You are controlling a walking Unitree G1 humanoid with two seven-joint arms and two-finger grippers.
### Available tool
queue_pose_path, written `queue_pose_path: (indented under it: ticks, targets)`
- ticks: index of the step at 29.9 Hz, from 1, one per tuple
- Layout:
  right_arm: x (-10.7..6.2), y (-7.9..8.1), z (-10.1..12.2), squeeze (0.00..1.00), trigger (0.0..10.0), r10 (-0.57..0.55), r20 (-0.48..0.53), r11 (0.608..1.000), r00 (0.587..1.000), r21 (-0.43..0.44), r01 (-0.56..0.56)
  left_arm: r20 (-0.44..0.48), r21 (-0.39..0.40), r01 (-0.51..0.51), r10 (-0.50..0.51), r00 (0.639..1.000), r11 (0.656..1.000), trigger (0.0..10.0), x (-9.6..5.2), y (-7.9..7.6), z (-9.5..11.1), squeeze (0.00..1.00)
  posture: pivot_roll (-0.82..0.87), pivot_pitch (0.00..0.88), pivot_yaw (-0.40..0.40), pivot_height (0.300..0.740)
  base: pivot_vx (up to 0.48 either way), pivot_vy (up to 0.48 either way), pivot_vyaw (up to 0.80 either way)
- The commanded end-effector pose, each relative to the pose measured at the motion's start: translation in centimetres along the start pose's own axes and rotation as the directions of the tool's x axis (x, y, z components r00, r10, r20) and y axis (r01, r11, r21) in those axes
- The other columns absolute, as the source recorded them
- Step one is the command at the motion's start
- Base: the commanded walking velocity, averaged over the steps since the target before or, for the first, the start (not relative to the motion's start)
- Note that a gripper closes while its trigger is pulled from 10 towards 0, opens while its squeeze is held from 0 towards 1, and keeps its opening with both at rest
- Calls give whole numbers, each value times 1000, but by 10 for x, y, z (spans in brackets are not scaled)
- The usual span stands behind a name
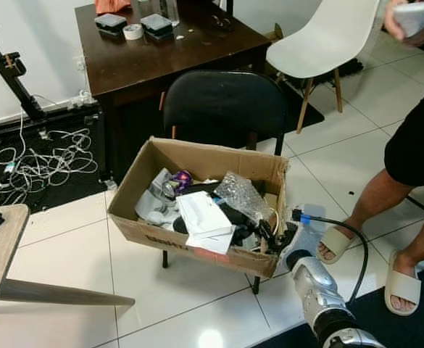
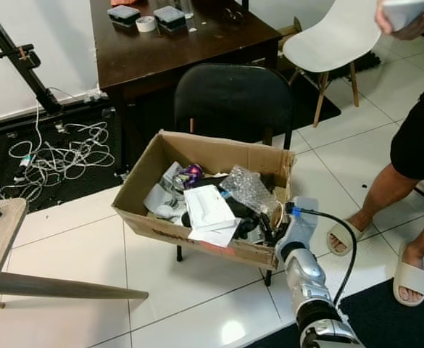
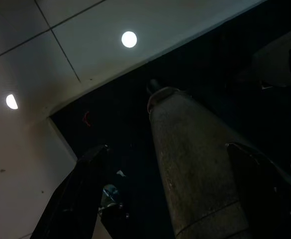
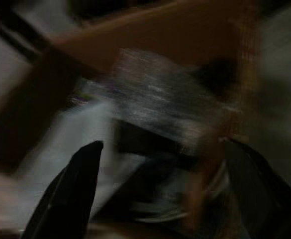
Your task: Picking trash to rubbish bin
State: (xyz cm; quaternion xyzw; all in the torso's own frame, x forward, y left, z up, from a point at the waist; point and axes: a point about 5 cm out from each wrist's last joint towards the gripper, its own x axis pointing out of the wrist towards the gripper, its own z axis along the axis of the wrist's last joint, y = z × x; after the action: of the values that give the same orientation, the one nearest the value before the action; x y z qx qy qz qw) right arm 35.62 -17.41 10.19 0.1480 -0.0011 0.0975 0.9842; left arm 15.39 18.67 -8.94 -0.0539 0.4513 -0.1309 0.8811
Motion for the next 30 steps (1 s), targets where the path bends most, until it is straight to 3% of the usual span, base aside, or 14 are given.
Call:
queue_pose_path:
  ticks: [1, 2, 3, 7, 10, 11, 12, 13, 14, 19, 21, 23, 27, 30]
  targets:
    - [-5, 9, -10, 569, 10000, 93, -7, 990, 996, 107, -91, -129, -30, 15, -18, 991, 999, 10000, -4, -8, -30, 0, -159, 270, 133, 740, 0, 0, 0]
    - [-5, 9, -10, 569, 10000, 93, -7, 990, 996, 107, -91, -129, -30, 15, -18, 991, 999, 10000, -4, -8, -30, 0, -159, 270, 133, 740, 0, 0, 0]
    - [-8, 12, -11, 0, 10000, 161, 8, 972, 987, 173, -160, -126, -34, 13, -17, 992, 999, 10000, -3, -9, -29, 0, -169, 251, 125, 740, 0, 0, 0]
    - [-22, 11, -13, 0, 10000, 306, 45, 902, 951, 305, -305, -121, -44, 9, -14, 993, 999, 10000, 0, -13, -25, 0, -190, 223, 111, 740, 0, 0, 0]
    - [-47, 0, -22, 0, 10000, 422, 62, 811, 905, 420, -407, -122, -50, 8, -14, 992, 999, 10000, 3, -16, -22, 0, -211, 196, 103, 740, 0, 0, 0]
    - [-47, 0, -22, 0, 10000, 422, 62, 811, 905, 420, -407, -122, -50, 8, -14, 992, 999, 10000, 3, -16, -22, 0, -211, 196, 103, 740, 0, 0, 0]
    - [-63, -5, -28, 0, 10000, 493, 59, 758, 868, 460, -462, -124, -51, 8, -14, 992, 999, 10000, 4, -18, -21, 0, -216, 184, 100, 740, 0, 0, 0]
    - [-63, -5, -28, 0, 10000, 493, 59, 758, 868, 460, -462, -124, -51, 8, -14, 992, 999, 10000, 4, -18, -21, 0, -216, 184, 100, 740, 0, 0, 0]
    - [-87, -11, -46, 0, 10000, 551, -2, 727, 835, 492, -479, -125, -52, 8, -15, 992, 999, 10000, 6, -20, -20, 0, -216, 176, 96, 740, 0, 0, 0]
    - [-116, -23, -78, 0, 10000, 539, -138, 721, 831, 585, -371, -123, -55, 4, -11, 992, 998, 10000, 7, -21, -17, 0, -219, 164, 85, 740, 0, 0, 0]
    - [-149, -30, -109, 0, 10000, 512, -295, 736, 806, 635, -235, -114, -64, -5, -2, 993, 998, 10000, 8, -22, -15, 0, -211, 154, 77, 740, 0, 0, 0]
    - [-156, -32, -115, 0, 10000, 497, -337, 745, 800, 639, -193, -112, -66, -8, 0, 994, 998, 10000, 8, -22, -14, 0, -211, 152, 75, 740, 0, 0, 0]
    - [-187, -54, -145, 0, 10000, 166, -597, 869, 785, 465, 169, -102, -87, -19, 10, 995, 996, 10000, 9, -22, -13, 0, -208, 148, 68, 740, 0, 0, 0]
    - [-211, -68, -158, 0, 10000, -83, -716, 872, 694, 284, 398, -96, -107, -23, 13, 995, 994, 10000, 9, -22, -13, 0, -204, 148, 61, 740, 0, 0, 0]
